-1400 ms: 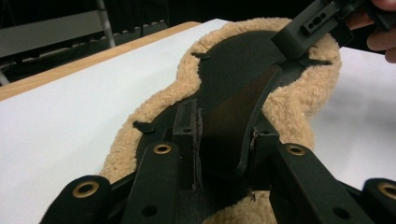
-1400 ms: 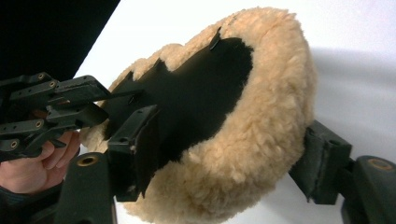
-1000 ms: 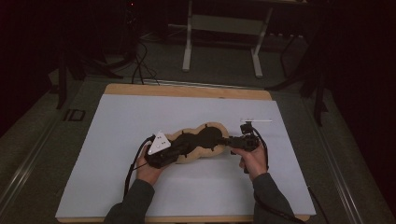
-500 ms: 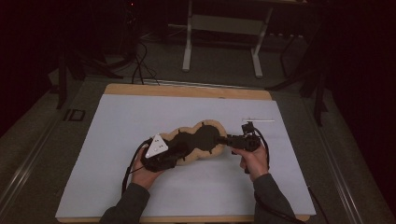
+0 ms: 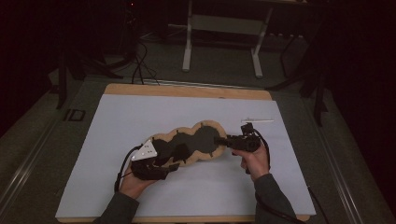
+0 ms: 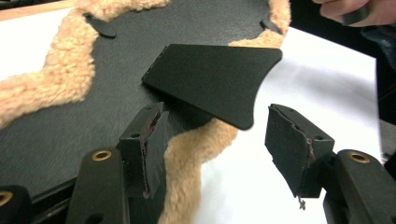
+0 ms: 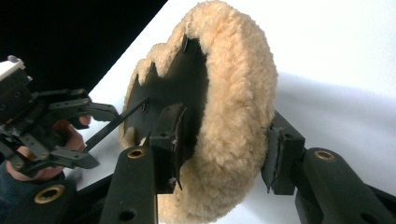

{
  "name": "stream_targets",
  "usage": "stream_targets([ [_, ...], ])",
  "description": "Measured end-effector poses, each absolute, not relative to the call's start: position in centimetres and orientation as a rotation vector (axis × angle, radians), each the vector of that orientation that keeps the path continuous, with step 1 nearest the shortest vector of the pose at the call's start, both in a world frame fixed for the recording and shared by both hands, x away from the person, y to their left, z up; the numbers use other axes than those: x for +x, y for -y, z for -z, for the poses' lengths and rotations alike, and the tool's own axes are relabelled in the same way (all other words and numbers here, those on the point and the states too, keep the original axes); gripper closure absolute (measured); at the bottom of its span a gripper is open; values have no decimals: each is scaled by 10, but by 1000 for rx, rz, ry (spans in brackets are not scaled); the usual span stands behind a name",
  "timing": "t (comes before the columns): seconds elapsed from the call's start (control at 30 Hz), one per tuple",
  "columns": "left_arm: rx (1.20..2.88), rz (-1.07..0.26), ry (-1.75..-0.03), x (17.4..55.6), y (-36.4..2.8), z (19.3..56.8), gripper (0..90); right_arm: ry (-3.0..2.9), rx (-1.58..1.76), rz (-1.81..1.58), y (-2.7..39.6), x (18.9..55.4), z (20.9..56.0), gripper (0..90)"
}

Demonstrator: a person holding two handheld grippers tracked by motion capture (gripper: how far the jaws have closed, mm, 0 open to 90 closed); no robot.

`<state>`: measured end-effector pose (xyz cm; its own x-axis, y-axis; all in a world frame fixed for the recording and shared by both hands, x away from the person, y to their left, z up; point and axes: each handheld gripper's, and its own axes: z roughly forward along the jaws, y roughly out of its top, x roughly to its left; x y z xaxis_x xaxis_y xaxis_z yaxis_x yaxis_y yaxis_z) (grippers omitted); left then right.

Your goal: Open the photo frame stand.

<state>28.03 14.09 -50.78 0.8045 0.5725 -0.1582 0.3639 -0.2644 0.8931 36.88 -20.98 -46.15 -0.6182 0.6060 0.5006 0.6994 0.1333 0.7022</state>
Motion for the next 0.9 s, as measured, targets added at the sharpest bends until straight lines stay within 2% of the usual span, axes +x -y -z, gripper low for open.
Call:
stream_targets([
  [0.2,1878,-224,-737,273,-156,505,393,2316,-1306,1510,210,368,461,552],
  [0.9,1766,-347,-993,284,-210,501,394,2417,-1256,1495,209,362,458,549],
])
